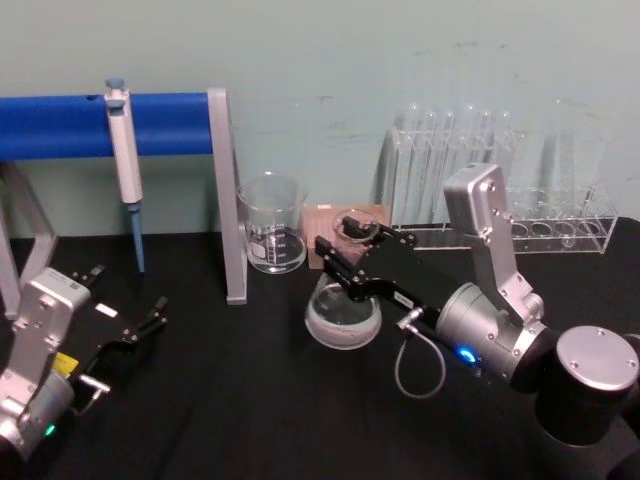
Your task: Grasp the erlenmeyer flask with one hand, shake it three times, then place it back.
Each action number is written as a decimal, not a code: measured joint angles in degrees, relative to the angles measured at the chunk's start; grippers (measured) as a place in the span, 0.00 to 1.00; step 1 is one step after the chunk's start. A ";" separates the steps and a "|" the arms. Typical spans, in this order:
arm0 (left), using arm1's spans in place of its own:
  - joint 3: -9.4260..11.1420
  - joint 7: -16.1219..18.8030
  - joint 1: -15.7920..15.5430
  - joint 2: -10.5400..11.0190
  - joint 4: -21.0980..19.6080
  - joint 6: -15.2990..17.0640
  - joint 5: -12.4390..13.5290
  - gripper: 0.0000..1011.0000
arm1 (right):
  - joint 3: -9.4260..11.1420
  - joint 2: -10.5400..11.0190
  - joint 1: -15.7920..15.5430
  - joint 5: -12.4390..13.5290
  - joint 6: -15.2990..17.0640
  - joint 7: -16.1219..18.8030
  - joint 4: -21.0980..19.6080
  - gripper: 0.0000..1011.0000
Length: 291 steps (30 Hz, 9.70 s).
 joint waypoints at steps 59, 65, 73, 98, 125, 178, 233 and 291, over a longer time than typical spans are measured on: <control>0.00 0.00 0.00 0.00 0.00 0.00 0.00 0.99 | 1.14 1.98 -1.23 1.09 -0.78 -3.83 -1.73 0.45; 0.00 0.00 0.00 0.00 0.00 0.00 0.00 0.99 | 3.23 2.24 -2.56 0.39 -0.47 -5.16 -2.59 0.45; 0.00 0.00 0.00 0.00 0.00 0.00 0.00 0.99 | 5.40 2.33 -4.03 -0.45 0.06 -6.20 -3.57 0.45; 0.00 0.00 0.00 0.00 0.00 0.00 0.00 0.99 | 4.54 0.18 -1.47 -1.22 -0.27 -2.93 -0.28 0.45; 0.00 0.00 0.00 0.00 0.00 0.00 0.00 0.99 | -2.98 -1.33 3.06 1.48 -1.00 3.90 2.96 0.45; 0.00 0.00 0.00 0.00 0.00 0.00 0.00 0.99 | 2.08 2.49 -1.20 0.63 -1.11 -3.72 -1.89 0.45; 0.00 0.00 0.00 0.00 0.00 0.00 0.00 0.99 | 6.69 0.27 -3.18 -2.95 0.21 -4.53 -2.31 0.45; 0.00 0.00 0.00 0.00 0.00 0.00 0.00 0.99 | 0.30 -0.23 0.35 0.24 -1.05 0.02 4.31 0.45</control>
